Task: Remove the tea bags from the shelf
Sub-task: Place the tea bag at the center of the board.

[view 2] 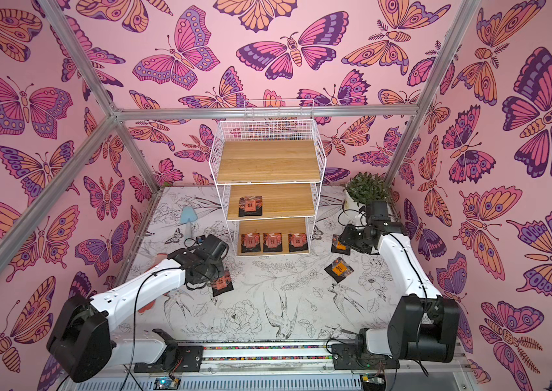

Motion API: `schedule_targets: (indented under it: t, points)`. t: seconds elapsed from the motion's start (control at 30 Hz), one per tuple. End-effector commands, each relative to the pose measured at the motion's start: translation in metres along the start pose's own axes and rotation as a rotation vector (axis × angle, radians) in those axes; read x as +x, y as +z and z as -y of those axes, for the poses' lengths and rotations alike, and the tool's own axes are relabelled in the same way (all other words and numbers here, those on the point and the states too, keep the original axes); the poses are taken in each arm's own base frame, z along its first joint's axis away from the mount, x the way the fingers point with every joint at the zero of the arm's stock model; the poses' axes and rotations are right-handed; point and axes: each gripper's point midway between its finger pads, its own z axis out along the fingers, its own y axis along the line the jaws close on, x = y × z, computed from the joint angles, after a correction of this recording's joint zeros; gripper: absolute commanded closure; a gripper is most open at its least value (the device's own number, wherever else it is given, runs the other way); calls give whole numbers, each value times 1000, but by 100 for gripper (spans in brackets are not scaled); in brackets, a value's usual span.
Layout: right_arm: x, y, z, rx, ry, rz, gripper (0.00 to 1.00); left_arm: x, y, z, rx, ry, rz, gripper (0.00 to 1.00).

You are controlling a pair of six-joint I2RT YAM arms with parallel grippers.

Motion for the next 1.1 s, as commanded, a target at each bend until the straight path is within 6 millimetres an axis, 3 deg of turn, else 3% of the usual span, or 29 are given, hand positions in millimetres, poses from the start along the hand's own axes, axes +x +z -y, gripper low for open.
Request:
schedule_targets:
  t: [0.0, 0.27, 0.4, 0.5, 0.83, 1.07]
  points:
    - [-7, -13, -3, 4, -12, 29, 55, -3, 5, -26, -41, -17, -25, 48]
    - [-7, -12, -2, 9, -13, 24, 55, -31, 28, -64, -119, -76, -73, 24]
    - [-8, -11, -2, 5, -12, 23, 55, -37, 46, -75, -120, -103, -116, 20]
    - [-8, -10, -2, 8, -12, 20, 55, -43, 59, -79, -128, -103, -128, 21]
    - [-7, -9, 1, 20, -12, 16, 55, -66, 87, -79, -105, -114, -143, 35]
    - [-9, -9, 1, 27, -13, 16, 55, -73, 103, -68, -62, -113, -174, 45]
